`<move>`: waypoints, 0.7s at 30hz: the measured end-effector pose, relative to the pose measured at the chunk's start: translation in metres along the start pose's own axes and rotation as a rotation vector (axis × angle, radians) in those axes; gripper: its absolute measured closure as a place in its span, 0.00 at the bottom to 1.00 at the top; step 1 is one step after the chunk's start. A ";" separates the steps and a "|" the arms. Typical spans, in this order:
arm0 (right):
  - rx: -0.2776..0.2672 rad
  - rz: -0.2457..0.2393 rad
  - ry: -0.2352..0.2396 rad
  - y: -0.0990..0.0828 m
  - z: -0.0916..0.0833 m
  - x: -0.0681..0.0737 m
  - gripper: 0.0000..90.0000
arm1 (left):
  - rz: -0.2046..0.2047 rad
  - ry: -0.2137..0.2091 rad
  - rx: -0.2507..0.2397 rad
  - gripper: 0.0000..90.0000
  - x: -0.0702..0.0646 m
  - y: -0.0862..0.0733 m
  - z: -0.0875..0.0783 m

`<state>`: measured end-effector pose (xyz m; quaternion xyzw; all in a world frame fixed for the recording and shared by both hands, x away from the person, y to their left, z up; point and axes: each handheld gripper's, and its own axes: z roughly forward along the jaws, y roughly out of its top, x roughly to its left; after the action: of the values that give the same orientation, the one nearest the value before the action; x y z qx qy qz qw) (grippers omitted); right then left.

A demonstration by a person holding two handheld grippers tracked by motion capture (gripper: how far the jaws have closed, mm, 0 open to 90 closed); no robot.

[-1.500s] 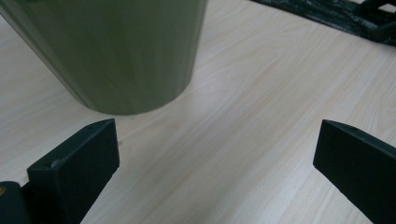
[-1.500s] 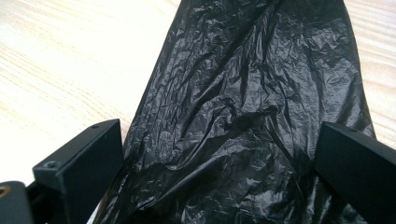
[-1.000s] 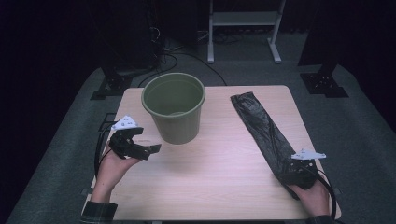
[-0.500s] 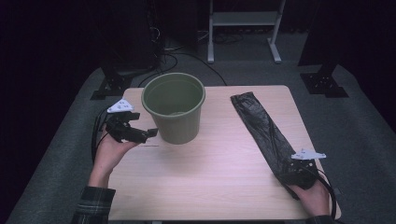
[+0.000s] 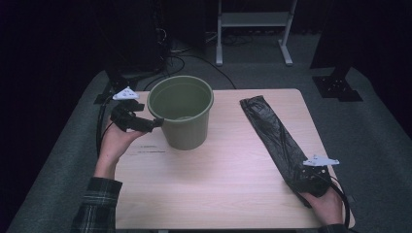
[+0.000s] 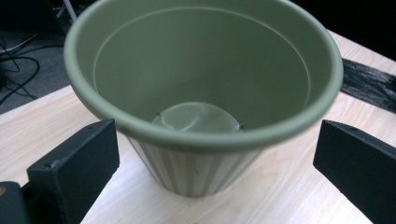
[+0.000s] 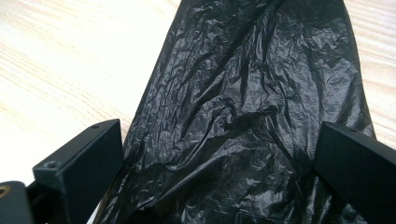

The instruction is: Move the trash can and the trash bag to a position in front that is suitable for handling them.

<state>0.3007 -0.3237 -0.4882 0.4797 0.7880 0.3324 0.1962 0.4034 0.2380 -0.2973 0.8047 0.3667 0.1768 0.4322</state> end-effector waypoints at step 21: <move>-0.002 -0.002 0.003 0.000 0.000 0.000 0.00 | -0.042 -0.007 0.070 0.00 0.040 0.012 0.037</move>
<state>0.3003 -0.3242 -0.4883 0.4780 0.7886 0.3336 0.1958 0.4574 0.2430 -0.3095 0.8119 0.3881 0.1520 0.4088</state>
